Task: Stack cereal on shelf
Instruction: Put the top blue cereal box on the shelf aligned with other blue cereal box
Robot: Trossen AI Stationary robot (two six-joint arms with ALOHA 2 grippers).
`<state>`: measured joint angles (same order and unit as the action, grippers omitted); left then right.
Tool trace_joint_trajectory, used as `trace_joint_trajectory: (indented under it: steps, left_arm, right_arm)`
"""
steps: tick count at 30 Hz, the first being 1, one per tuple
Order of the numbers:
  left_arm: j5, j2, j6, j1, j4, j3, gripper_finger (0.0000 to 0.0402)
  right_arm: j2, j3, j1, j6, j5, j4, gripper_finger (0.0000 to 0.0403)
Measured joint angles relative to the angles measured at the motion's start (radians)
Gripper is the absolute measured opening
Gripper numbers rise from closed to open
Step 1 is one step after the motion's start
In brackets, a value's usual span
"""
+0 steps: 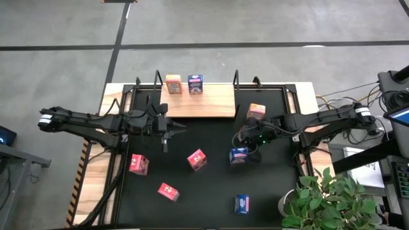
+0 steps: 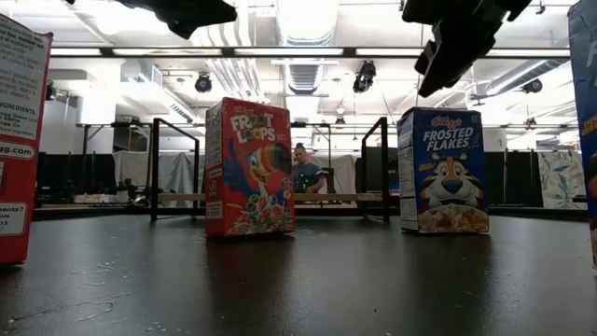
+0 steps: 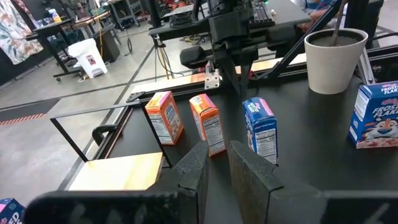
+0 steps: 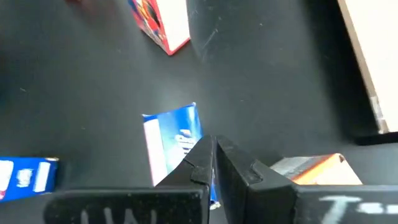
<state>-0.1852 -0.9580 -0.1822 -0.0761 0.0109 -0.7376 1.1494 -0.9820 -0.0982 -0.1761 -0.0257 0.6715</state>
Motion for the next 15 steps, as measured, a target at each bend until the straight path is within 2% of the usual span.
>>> trace_joint_trajectory:
  steps: [6,10,15]
  left_arm:
    - [0.0,0.0,-0.012,0.0,0.0,0.0,0.0048]
    - [0.0,0.0,-0.018,0.0,0.0,0.0,0.0048]
    - [0.0,0.0,-0.026,0.0,0.0,0.0,0.0048]
  right_arm:
    - [0.057,-0.104,0.005,0.064,-0.127,0.162,0.0023]
    - [0.089,-0.161,0.031,0.065,-0.16,0.271,0.0067]
    - [0.112,-0.171,0.045,0.066,-0.147,0.238,0.0138]
